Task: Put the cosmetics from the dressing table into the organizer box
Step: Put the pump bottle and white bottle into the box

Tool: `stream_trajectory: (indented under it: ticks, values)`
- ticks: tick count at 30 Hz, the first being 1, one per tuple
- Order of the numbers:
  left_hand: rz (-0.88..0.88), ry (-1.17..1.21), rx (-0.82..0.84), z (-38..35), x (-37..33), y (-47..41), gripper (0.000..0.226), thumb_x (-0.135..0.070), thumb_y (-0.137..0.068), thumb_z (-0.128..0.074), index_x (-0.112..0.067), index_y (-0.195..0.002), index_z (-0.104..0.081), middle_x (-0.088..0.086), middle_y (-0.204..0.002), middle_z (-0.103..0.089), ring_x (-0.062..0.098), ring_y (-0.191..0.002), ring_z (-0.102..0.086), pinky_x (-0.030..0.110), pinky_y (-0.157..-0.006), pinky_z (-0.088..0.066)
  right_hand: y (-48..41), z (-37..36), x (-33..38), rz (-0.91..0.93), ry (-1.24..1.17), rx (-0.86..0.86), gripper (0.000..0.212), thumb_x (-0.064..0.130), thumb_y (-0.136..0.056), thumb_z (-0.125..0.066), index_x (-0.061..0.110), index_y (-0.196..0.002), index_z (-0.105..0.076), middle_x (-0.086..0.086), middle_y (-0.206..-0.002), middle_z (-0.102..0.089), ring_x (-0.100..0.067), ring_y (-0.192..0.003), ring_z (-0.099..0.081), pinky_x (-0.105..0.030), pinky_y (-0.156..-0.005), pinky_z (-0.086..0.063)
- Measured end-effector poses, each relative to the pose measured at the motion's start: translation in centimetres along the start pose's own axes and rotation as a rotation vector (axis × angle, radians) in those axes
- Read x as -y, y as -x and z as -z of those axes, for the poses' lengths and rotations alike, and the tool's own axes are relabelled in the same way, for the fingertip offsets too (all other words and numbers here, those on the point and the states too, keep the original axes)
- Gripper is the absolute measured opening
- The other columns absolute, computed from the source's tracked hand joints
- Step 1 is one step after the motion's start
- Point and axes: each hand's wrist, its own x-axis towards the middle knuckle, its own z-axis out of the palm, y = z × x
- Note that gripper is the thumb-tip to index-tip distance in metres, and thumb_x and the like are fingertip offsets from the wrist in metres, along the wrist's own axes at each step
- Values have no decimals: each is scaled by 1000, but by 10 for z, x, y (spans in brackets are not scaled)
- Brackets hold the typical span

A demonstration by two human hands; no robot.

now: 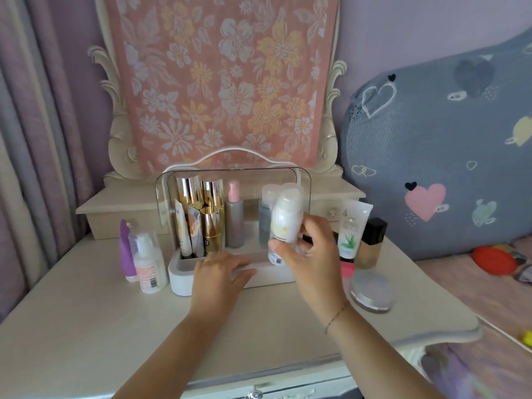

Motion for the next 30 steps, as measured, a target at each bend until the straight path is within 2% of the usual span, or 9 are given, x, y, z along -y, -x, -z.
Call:
stream_trajectory:
  ticks: [2,6,11,15,20,22,25,27,30]
  values:
    - [14,-18,-20,5,9,4,30,-48,-75,-58,-27,-89,-73,-7,-84,-70,20,-80,-62,39,-72,-47,-12,-27,-10,-56,10,39,40,36,-64,-73,33,-102,-62,10,-99,-51,-16,-95,-61,-35,-85,-54]
    - [22,-51,-23,6,14,6,35,-54,-74,-48,-32,-88,-72,-10,-85,-69,20,-80,-62,34,-70,-38,-40,-66,-35,-177,158,11,31,29,-71,-74,28,-100,-63,5,-96,-57,-6,-79,-55,-19,-66,-44]
    - [32,-56,-29,3,15,5,22,-48,-73,-59,-34,-86,-70,-9,-82,-67,19,-77,-60,30,-68,-28,-51,-94,-50,-217,371,-40,34,34,-71,-74,21,-98,-60,2,-98,-61,-15,-84,-59,-29,-65,-47]
    - [14,-77,-27,1,16,5,18,-44,-70,-64,-33,-83,-70,-9,-77,-67,19,-71,-60,30,-64,-32,-49,-102,-53,-229,569,-15,42,34,-74,-76,14,-103,-52,-3,-102,-62,-25,-91,-63,-34,-66,-50]
    - [10,-60,-30,2,17,4,19,-45,-71,-63,-32,-83,-70,-10,-79,-66,18,-74,-59,30,-66,-35,-47,-102,-54,-285,630,-6,55,22,-75,-78,6,-113,-41,-13,-116,-54,-33,-99,-63,-39,-73,-53]
    - [5,-62,-38,2,16,4,18,-43,-70,-64,-31,-82,-70,-8,-78,-66,19,-73,-59,29,-66,-30,-48,-99,-56,-327,646,28,45,16,-77,-74,5,-109,-44,-13,-109,-59,-33,-95,-64,-37,-68,-51]
    - [1,-71,-50,2,16,4,18,-44,-70,-64,-30,-81,-70,-8,-76,-66,19,-72,-59,28,-65,-27,-54,-99,-63,-342,739,102,18,11,-83,-64,8,-86,-47,-8,-76,-57,-28,-73,-57,-29,-54,-38]
    - [-2,-70,-52,3,16,4,19,-44,-70,-63,-30,-81,-70,-8,-76,-66,19,-71,-59,28,-65,-31,-60,-101,-67,-338,793,140,26,13,-84,-62,12,-67,-43,-2,-56,-42,-26,-60,-46,-24,-44,-26]
    - [-5,-76,-39,3,16,4,20,-44,-70,-63,-30,-82,-71,-8,-76,-66,19,-71,-59,30,-64,-34,-65,-103,-70,-324,842,185,44,16,-83,-62,18,-53,-31,1,-49,-29,-26,-58,-41,-22,-42,-18]
